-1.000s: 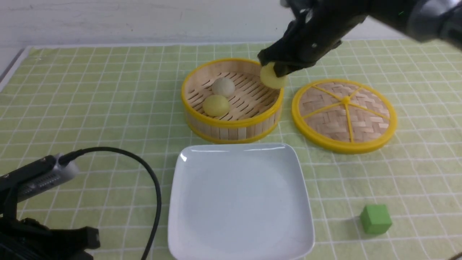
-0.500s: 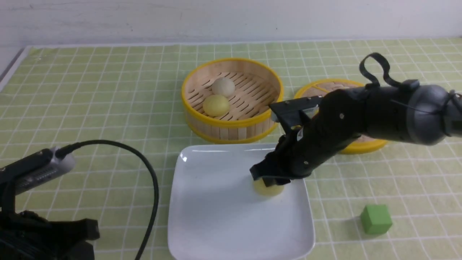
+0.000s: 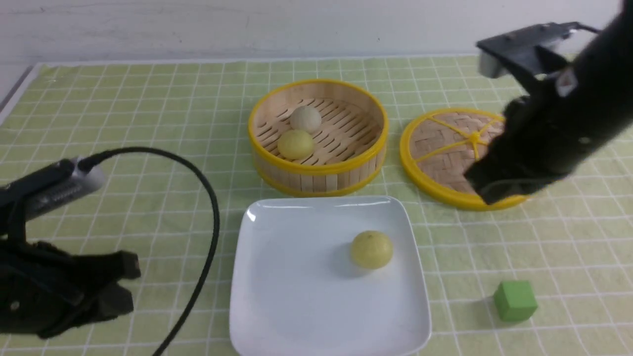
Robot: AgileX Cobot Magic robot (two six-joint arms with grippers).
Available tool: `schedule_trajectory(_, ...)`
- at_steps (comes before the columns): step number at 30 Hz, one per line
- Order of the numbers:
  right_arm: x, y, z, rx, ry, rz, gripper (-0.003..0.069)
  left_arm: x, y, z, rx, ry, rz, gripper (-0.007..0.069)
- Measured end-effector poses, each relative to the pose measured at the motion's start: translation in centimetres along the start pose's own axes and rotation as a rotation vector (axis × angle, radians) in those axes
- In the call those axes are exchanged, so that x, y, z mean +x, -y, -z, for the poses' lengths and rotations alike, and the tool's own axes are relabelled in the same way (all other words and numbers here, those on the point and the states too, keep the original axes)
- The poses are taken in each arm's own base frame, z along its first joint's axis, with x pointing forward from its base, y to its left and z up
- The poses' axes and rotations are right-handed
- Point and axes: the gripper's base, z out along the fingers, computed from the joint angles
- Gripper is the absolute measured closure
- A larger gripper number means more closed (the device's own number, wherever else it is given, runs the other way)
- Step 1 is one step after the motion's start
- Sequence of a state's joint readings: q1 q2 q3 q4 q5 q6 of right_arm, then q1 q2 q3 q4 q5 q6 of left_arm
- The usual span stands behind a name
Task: Put the steamed buns into the plate on the green tablecloth.
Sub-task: 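Reach into the bamboo steamer and grasp a bun with the left gripper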
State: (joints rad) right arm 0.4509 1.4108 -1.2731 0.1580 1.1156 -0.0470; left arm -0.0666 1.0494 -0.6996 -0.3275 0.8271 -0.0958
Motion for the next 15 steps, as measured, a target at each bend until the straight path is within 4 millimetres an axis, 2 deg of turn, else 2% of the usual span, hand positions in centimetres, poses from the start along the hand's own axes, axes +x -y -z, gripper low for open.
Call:
schedule_trajectory(1, 1.6, 0.1, 0.5, 0.003, -0.018, -0.004, 0.0673, -1.2, 0.5, 0.0, 0.004, -0.002, -0.033, 0.0559)
schedule_trajectory(3, 2.9, 0.1, 0.6, 0.007, -0.032, -0.003, 0.0673, -2.2, 1.0, -0.2, 0.009, -0.011, -0.062, 0.0588)
schedule_trajectory(5, 6.3, 0.3, 0.5, 0.018, -0.059, -0.003, 0.0673, -4.7, 3.1, -1.8, 0.039, -0.052, -0.136, 0.0622)
schedule_trajectory(8, 8.7, 0.6, -0.2, 0.030, -0.066, -0.003, 0.0673, -7.0, 6.3, -3.9, 0.076, -0.089, -0.209, 0.0622)
schedule_trajectory(12, 9.7, 0.8, -0.8, 0.041, -0.044, -0.002, 0.0672, -10.8, 10.4, -6.5, 0.081, -0.071, -0.224, 0.0566)
schedule_trajectory(15, 9.5, 0.8, -0.9, 0.043, -0.015, -0.002, 0.0670, -14.0, 12.3, -8.9, 0.056, -0.061, -0.156, 0.0464)
